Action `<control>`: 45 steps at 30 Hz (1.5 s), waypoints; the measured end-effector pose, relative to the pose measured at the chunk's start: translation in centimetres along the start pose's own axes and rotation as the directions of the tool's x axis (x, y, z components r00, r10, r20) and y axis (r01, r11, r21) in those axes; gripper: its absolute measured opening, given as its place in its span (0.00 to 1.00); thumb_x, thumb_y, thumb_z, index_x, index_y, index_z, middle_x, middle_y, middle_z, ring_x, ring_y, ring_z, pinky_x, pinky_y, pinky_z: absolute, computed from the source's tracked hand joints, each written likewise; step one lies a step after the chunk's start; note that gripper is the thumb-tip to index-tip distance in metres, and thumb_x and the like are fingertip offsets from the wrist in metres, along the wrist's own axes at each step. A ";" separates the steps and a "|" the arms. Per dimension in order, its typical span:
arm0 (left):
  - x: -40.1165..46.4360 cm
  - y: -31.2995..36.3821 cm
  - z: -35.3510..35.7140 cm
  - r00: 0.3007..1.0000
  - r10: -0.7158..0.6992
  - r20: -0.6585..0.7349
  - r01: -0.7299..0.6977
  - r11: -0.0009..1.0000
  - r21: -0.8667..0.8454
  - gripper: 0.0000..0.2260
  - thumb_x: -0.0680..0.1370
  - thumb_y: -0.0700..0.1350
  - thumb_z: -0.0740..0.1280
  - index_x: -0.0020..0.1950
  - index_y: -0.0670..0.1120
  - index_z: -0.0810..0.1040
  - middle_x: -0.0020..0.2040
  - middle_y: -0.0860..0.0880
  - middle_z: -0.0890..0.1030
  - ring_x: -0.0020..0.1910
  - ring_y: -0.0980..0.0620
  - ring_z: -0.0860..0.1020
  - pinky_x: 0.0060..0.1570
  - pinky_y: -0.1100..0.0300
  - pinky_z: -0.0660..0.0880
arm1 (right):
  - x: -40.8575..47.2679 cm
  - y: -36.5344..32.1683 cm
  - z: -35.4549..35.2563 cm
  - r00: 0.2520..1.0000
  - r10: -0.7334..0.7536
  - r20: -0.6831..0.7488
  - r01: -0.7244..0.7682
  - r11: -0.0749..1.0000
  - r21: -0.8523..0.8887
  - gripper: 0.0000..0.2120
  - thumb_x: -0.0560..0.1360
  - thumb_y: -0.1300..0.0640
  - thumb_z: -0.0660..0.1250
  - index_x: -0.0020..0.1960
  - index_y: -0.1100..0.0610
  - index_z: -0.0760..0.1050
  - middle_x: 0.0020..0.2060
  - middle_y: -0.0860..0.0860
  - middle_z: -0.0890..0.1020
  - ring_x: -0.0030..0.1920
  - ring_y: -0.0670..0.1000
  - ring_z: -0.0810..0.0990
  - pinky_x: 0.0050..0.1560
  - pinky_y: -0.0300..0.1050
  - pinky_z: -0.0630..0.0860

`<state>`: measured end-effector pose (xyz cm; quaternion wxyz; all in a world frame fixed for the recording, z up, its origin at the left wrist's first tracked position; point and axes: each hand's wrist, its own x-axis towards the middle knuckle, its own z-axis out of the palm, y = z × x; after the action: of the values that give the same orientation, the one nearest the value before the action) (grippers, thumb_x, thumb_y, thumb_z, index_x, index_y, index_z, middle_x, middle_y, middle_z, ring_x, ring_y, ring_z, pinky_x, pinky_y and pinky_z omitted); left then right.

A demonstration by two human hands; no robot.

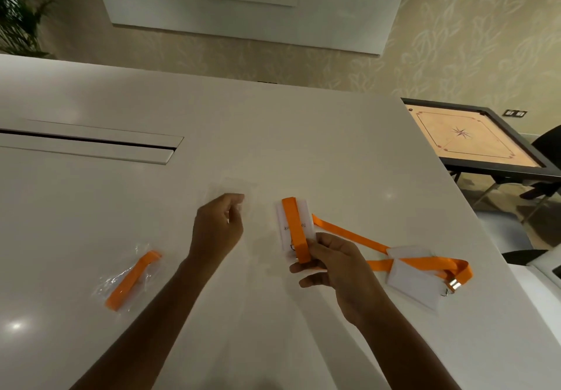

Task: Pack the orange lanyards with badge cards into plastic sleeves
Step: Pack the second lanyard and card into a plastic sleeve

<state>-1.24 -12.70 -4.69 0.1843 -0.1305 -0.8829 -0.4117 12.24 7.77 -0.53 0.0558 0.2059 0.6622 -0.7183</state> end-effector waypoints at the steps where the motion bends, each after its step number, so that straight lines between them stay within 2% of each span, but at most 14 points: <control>1: 0.7 -0.8 0.5 0.999 -0.033 0.006 0.032 0.998 0.049 0.10 0.79 0.34 0.67 0.57 0.40 0.86 0.54 0.44 0.88 0.53 0.43 0.86 0.55 0.53 0.82 | 0.1 0.1 0.0 1.000 -0.001 -0.001 0.001 1.000 0.005 0.13 0.87 0.58 0.60 0.61 0.57 0.83 0.49 0.55 0.90 0.47 0.58 0.90 0.43 0.50 0.86; 4: 3.0 -2.8 1.8 0.994 -0.095 0.057 0.085 0.985 0.149 0.10 0.78 0.36 0.69 0.57 0.37 0.85 0.55 0.40 0.86 0.56 0.39 0.84 0.59 0.50 0.78 | 0.1 0.4 0.0 1.000 -0.006 -0.016 0.007 1.000 0.017 0.13 0.87 0.58 0.59 0.62 0.58 0.82 0.49 0.55 0.90 0.47 0.58 0.90 0.41 0.49 0.86; 7: 5.2 -4.2 2.9 0.980 -0.158 0.118 0.126 0.962 0.240 0.14 0.79 0.41 0.69 0.62 0.36 0.82 0.58 0.37 0.84 0.60 0.36 0.80 0.63 0.47 0.75 | 0.1 0.5 0.0 0.999 -0.004 -0.038 0.005 0.999 0.036 0.13 0.88 0.59 0.59 0.62 0.58 0.82 0.48 0.55 0.90 0.46 0.59 0.90 0.41 0.49 0.86; 10: 6.8 -4.8 3.8 0.955 -0.246 0.167 0.182 0.928 0.326 0.19 0.81 0.48 0.68 0.65 0.36 0.79 0.60 0.36 0.81 0.63 0.35 0.76 0.63 0.44 0.75 | 0.0 0.6 -0.1 0.999 -0.001 -0.054 0.004 0.999 0.042 0.13 0.88 0.59 0.59 0.62 0.58 0.82 0.48 0.55 0.90 0.46 0.59 0.90 0.40 0.49 0.86; 15: 7.6 -5.3 5.2 0.931 -0.314 0.186 0.224 0.894 0.388 0.23 0.80 0.53 0.69 0.65 0.35 0.75 0.61 0.36 0.79 0.63 0.35 0.74 0.61 0.43 0.75 | -0.1 0.8 -0.5 0.997 0.002 -0.075 0.002 0.999 0.050 0.14 0.87 0.60 0.59 0.61 0.59 0.83 0.49 0.56 0.90 0.46 0.60 0.89 0.40 0.48 0.85; 20: 7.8 -6.0 6.3 0.923 -0.323 0.210 0.218 0.888 0.406 0.29 0.75 0.54 0.75 0.68 0.38 0.71 0.63 0.37 0.78 0.64 0.36 0.73 0.61 0.43 0.73 | 0.0 1.0 -0.8 0.995 0.004 -0.096 0.000 0.999 0.047 0.14 0.88 0.60 0.58 0.61 0.58 0.82 0.49 0.56 0.90 0.46 0.61 0.89 0.42 0.50 0.86; 26: 8.2 -6.0 6.5 0.924 -0.332 0.187 0.252 0.901 0.353 0.45 0.71 0.55 0.80 0.79 0.43 0.61 0.69 0.39 0.75 0.68 0.37 0.71 0.63 0.39 0.70 | 0.4 1.2 -0.9 0.994 0.020 -0.111 -0.014 0.998 0.053 0.13 0.87 0.60 0.59 0.62 0.59 0.82 0.48 0.57 0.89 0.47 0.61 0.89 0.43 0.50 0.86; 29: 8.3 -5.9 6.3 0.944 -0.301 0.133 0.227 0.888 0.399 0.45 0.69 0.53 0.80 0.79 0.45 0.61 0.66 0.42 0.79 0.66 0.38 0.74 0.61 0.41 0.70 | 0.6 1.2 -1.0 0.993 0.018 -0.114 -0.011 0.998 0.064 0.13 0.87 0.60 0.59 0.61 0.59 0.82 0.48 0.57 0.89 0.46 0.61 0.89 0.42 0.50 0.86; 33: 8.2 -5.4 6.1 0.961 -0.265 0.085 0.239 0.943 0.231 0.35 0.74 0.47 0.78 0.77 0.46 0.67 0.55 0.48 0.86 0.60 0.41 0.81 0.62 0.43 0.70 | 0.7 1.0 -1.5 0.994 0.009 -0.106 -0.001 0.997 0.072 0.13 0.87 0.59 0.60 0.61 0.59 0.83 0.49 0.57 0.89 0.46 0.61 0.89 0.42 0.50 0.85; 38: 7.9 -2.8 5.1 0.979 -0.196 0.049 0.199 0.978 -0.069 0.27 0.73 0.41 0.79 0.71 0.44 0.77 0.42 0.54 0.83 0.45 0.49 0.84 0.55 0.52 0.79 | 0.8 0.1 -2.1 0.994 -0.042 -0.102 0.050 0.996 0.079 0.12 0.86 0.59 0.62 0.59 0.58 0.85 0.49 0.57 0.90 0.45 0.59 0.89 0.41 0.49 0.85; 39: 7.8 -2.3 4.8 0.983 -0.175 0.049 0.179 0.978 -0.107 0.26 0.73 0.41 0.80 0.70 0.44 0.78 0.41 0.55 0.84 0.43 0.53 0.83 0.55 0.54 0.80 | 0.8 -0.1 -2.2 0.993 -0.049 -0.110 0.058 0.995 0.081 0.12 0.86 0.59 0.63 0.59 0.58 0.85 0.48 0.57 0.90 0.45 0.59 0.89 0.40 0.48 0.85; 42: 7.3 -0.3 4.0 0.993 -0.095 0.063 0.107 0.970 -0.219 0.26 0.73 0.40 0.80 0.69 0.44 0.79 0.42 0.54 0.86 0.42 0.60 0.84 0.53 0.67 0.79 | 0.7 -0.9 -2.8 0.989 -0.070 -0.131 0.081 0.993 0.080 0.11 0.85 0.59 0.64 0.59 0.59 0.84 0.48 0.57 0.90 0.44 0.58 0.89 0.40 0.48 0.85; 45: 6.5 1.8 3.1 0.997 0.002 0.078 0.019 0.963 -0.268 0.27 0.73 0.38 0.80 0.71 0.42 0.78 0.45 0.49 0.87 0.45 0.55 0.86 0.54 0.66 0.80 | 0.6 -1.8 -3.5 0.985 -0.106 -0.135 0.116 0.991 0.063 0.11 0.85 0.59 0.65 0.59 0.60 0.85 0.49 0.58 0.89 0.45 0.58 0.88 0.40 0.48 0.85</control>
<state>-7.10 -8.66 -2.54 0.1286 -0.1662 -0.8262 -0.5228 11.83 11.51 0.77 -0.0355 0.2175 0.6491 -0.7280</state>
